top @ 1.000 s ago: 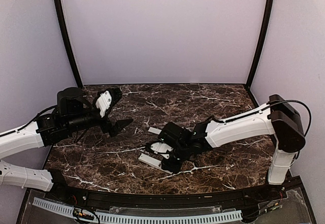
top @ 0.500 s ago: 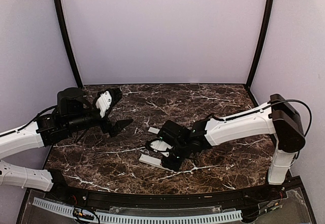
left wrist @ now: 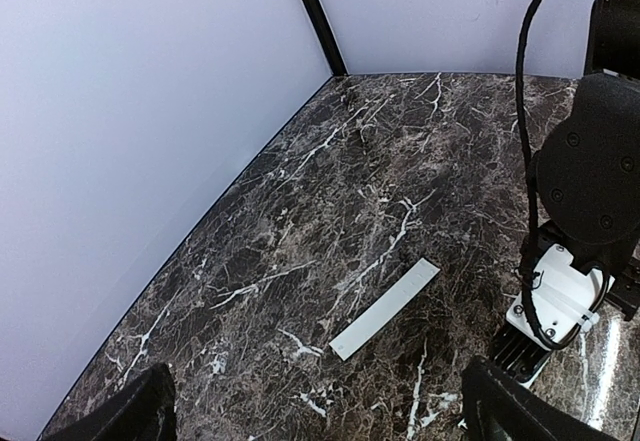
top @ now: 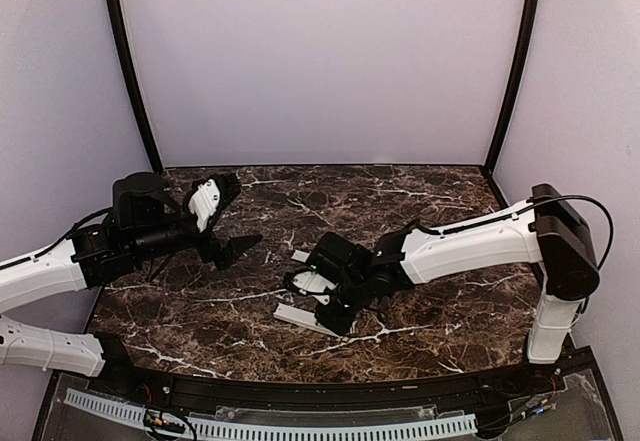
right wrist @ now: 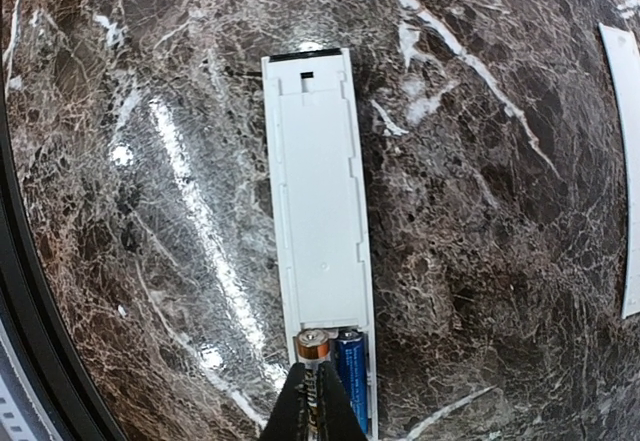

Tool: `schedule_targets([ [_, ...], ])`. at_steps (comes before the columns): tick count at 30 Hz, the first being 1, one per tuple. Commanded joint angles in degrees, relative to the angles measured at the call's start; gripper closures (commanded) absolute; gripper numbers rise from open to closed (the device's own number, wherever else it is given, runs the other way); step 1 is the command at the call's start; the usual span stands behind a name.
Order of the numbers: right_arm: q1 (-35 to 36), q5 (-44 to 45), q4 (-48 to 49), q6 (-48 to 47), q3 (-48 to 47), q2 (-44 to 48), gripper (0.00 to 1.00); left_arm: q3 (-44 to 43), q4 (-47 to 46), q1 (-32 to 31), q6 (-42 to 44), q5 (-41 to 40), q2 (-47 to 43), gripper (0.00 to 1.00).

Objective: Load the batteries into the remote control
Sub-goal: Place the battery in the battery compartment, then move the remote control without the battery cover to the center of the board.

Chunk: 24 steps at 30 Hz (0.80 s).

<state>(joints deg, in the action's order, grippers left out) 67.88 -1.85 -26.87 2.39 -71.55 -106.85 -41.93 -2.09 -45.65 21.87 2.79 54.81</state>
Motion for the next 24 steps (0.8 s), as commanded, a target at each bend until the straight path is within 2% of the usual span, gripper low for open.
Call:
schedule_targets([
  [1,-0.85,-2.64,1.4,4.12,-2.21,0.33,1.0,0.92,-0.46,-0.32,0.46,0.82,-0.58,0.01],
  [6,-4.2,-1.97,6.44,15.44,2.08,6.53,1.0,2.25,-0.73,-0.32,3.11,4.3,0.76,0.01],
  [7,-4.9,-0.78,9.25,17.26,4.28,9.43,0.95,2.79,0.68,-0.32,5.91,5.99,1.8,0.01],
  [10,-6.47,4.03,16.77,20.15,11.01,19.18,0.79,2.87,6.84,-1.12,13.71,18.19,4.97,0.02],
  [13,-7.72,10.16,25.59,19.0,19.25,29.84,0.66,2.15,10.92,-2.96,18.87,20.52,10.21,0.01],
  [14,-8.14,11.28,29.36,18.73,22.04,34.55,0.51,1.87,11.86,-3.39,19.73,20.22,11.5,0.01],
  [15,-8.63,11.84,32.62,18.63,25.07,38.24,0.25,1.15,13.56,-3.7,21.16,20.06,14.22,0.01],
  [16,-9.18,11.88,36.12,18.95,27.97,41.67,0.05,0.76,14.42,-3.86,21.84,19.54,15.61,0.01],
  [19,-12.45,8.17,40.14,20.03,33.71,48.5,0.01,-0.64,16.03,-4.82,24.63,17.26,22.7,0.01],
  [24,-14.37,7.08,24.28,22.42,29.41,46.82,0.01,-3.34,13.01,-5.21,26.04,12.14,31.28,0.03],
])
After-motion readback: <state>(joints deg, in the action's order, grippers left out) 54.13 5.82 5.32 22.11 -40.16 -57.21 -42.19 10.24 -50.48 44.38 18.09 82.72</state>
